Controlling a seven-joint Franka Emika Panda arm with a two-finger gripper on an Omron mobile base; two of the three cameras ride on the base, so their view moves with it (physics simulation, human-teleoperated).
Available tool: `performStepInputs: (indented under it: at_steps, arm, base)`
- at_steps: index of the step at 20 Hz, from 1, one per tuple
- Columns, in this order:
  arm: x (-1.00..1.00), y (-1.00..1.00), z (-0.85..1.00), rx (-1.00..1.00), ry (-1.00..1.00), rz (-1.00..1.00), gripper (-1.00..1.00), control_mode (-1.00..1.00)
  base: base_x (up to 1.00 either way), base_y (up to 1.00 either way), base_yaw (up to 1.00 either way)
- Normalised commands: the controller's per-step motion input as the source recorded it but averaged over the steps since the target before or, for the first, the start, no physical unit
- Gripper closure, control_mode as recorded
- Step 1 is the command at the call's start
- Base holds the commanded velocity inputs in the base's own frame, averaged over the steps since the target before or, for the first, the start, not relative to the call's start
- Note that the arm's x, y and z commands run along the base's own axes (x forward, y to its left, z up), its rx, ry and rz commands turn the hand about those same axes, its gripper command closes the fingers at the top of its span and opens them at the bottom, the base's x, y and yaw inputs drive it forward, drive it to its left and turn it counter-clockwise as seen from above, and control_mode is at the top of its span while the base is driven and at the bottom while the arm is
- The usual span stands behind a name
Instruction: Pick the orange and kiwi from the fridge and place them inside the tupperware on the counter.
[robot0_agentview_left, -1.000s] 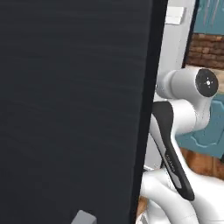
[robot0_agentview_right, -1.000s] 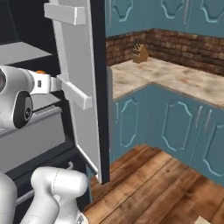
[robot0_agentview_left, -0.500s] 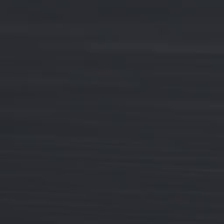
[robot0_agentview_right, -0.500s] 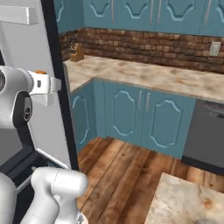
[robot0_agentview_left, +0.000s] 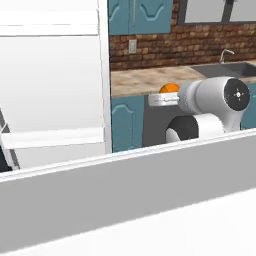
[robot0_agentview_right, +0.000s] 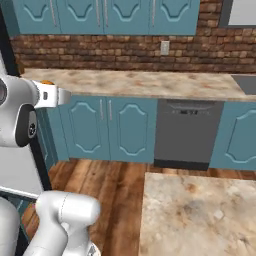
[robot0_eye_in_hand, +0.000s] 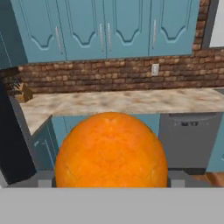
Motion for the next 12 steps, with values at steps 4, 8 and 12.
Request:
performStepInputs:
  at_steps: [4, 8, 12]
  arm:
    - [0.0, 0.0, 0.0, 0.0, 0.0, 0.0, 1.0, 1.0]
    - [0.0, 0.0, 0.0, 0.0, 0.0, 0.0, 1.0, 1.0]
    - [0.0, 0.0, 0.0, 0.0, 0.0, 0.0, 1.0, 1.0]
  base:
    - [0.45, 0.01, -0.3]
    - [0.64, -0.06, -0.17]
    - [0.52, -0.2, -0.06]
